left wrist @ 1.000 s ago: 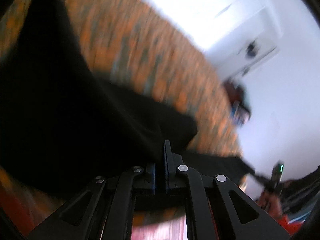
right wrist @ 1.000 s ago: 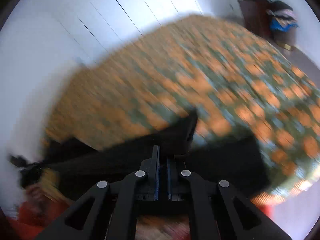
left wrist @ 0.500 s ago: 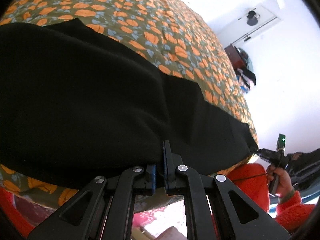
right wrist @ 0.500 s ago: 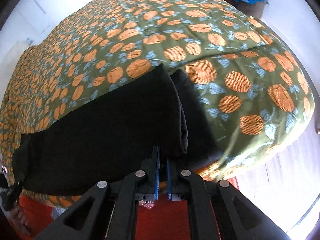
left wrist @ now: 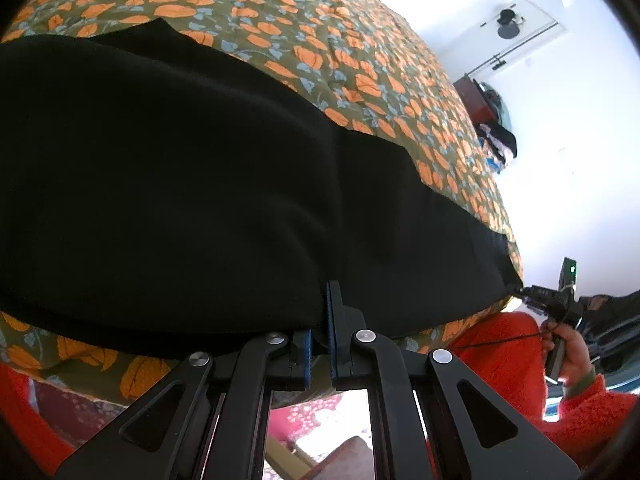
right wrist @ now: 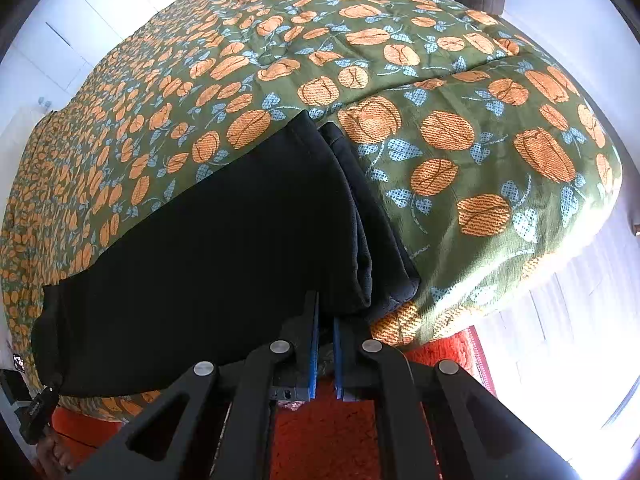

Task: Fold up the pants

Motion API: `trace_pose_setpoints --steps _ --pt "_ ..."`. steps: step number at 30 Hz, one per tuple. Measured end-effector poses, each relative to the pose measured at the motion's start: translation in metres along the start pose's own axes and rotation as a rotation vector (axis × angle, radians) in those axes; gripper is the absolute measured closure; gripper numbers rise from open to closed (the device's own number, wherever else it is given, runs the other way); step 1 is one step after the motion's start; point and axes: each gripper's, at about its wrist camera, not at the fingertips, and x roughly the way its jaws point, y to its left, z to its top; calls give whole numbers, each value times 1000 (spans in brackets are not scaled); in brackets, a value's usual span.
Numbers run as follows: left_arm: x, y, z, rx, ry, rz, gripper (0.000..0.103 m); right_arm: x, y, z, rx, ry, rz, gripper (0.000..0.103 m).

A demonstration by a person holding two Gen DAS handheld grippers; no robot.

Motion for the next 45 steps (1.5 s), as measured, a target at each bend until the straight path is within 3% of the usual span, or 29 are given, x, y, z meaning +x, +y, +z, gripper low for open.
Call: trace_pose_setpoints --steps 5,11,16,19,20,21,23,24,26,28,31,33,35,39,43,45 --pt "-8 -10 -2 41 -18 0 100 1 -2 0 10 -7 2 97" --pt "9 -5 -4 34 42 34 100 1 -4 0 19 -9 -4 97" --pt "10 -9 -4 58 43 51 99 1 -2 -1 8 -9 -19 97" --pt "14 -8 -4 50 62 64 95 2 0 -1 -2 -11 -31 97" --pt "14 -6 -5 39 71 76 86 1 1 -1 -7 -13 -40 96" --pt "14 -5 -5 29 81 98 72 0 2 -2 -13 -18 -51 95" --pt "6 -2 -7 19 82 130 55 -6 3 -4 -27 -36 -74 76" --pt "-1 -1 -8 14 71 136 51 -11 3 -6 -35 -58 -96 70" --pt "-20 0 -10 7 37 134 51 -22 4 -11 -44 -115 -117 44" --pt "-45 -1 -11 6 -34 136 50 -40 2 -19 -34 -206 -180 35" --pt "-83 0 -9 8 -204 189 44 -65 -2 -29 10 -340 -243 34" --pt "-99 6 3 8 -311 195 34 -76 0 -34 31 -411 -272 34" --pt "-98 11 20 28 -335 205 31 -80 5 -36 31 -444 -290 34" --pt "-67 24 45 84 -301 256 30 -75 15 -31 -10 -437 -282 32" --pt "-24 56 39 53 -133 363 35 -70 24 -32 -32 -429 -293 32" --pt "-18 75 24 -17 -62 355 39 -69 29 -33 -53 -433 -311 32"
